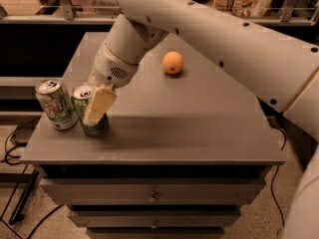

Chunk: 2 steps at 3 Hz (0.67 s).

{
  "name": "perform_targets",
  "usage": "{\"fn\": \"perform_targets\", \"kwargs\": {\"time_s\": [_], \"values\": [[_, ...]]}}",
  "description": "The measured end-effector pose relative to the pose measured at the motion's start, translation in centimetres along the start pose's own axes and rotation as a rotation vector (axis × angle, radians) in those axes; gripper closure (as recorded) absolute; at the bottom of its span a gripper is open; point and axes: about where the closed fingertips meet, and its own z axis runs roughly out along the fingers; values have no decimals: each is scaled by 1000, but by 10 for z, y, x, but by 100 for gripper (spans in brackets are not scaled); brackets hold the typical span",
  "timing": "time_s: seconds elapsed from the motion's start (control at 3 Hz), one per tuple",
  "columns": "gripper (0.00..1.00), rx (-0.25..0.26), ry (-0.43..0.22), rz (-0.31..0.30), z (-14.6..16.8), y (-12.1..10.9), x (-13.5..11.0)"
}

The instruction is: Move green can near 7up can

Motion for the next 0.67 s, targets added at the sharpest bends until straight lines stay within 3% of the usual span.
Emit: {"fn": "perform_targets", "kwargs": {"time_s": [0.33,0.67], "values": [[0,-3,-4,-6,3,1,-4],[0,-3,-4,-6,3,1,-4]]}}
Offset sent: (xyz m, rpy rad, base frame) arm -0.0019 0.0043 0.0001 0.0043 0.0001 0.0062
